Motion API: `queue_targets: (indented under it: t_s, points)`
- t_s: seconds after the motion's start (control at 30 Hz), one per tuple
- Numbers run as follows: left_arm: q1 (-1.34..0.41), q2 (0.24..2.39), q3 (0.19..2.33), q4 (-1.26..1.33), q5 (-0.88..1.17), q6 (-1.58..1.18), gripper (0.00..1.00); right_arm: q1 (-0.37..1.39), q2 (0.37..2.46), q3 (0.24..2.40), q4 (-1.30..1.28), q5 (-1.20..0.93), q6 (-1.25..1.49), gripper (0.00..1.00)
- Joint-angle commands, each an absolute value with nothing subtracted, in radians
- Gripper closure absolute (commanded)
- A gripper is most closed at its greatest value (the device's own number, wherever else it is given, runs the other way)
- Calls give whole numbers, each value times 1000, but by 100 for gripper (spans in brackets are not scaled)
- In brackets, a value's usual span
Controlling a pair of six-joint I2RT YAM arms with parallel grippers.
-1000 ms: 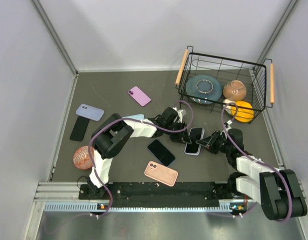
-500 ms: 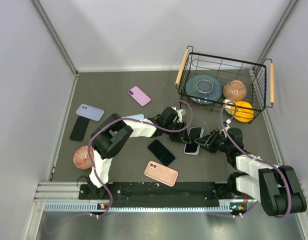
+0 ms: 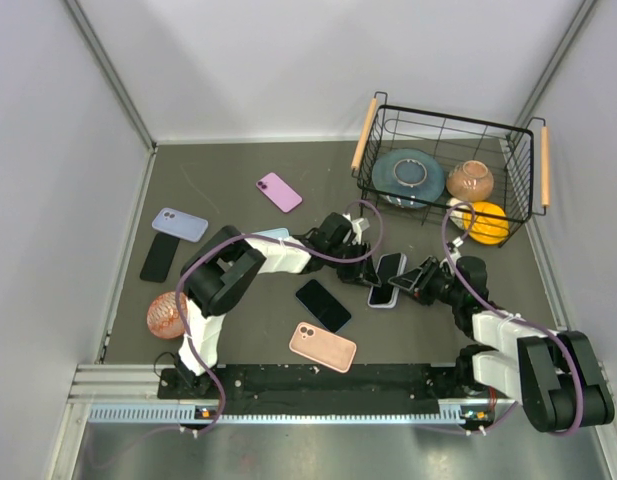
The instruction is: Put the phone into the phone case
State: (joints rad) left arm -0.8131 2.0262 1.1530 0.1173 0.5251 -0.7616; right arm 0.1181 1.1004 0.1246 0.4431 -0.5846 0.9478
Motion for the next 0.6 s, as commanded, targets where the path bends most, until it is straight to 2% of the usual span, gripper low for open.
queue_targets:
  t_s: [0.0,0.07,0.1,0.17,0.37,0.4,0.5,0.57]
  points:
    - [-822,2034,1124,80,511,-742,57,130,1095,132,589,-652,974,71]
    - [-822,2036,1124,80,511,-744,57,132,1098,133,603,-658,974,77]
    - [-824,2036,1124,81,511,-744,57,130,1100,132,609,-669,974,88]
    - [-822,2039,1124,81,511,-742,57,130,1109,135,627,-679,974,99]
    - [-822,2040,1126,80,508,-741,57,132,1112,164,555,-673,943,100]
    - [-822,2043,1126,78,506,-741,57,130,1108,164,554,-681,943,96]
    - [-822,2043,1127,75,503,-738,57,130,1082,172,519,-674,939,67]
    - [-822,2042,1127,75,506,-738,57,130,1071,181,479,-657,919,62]
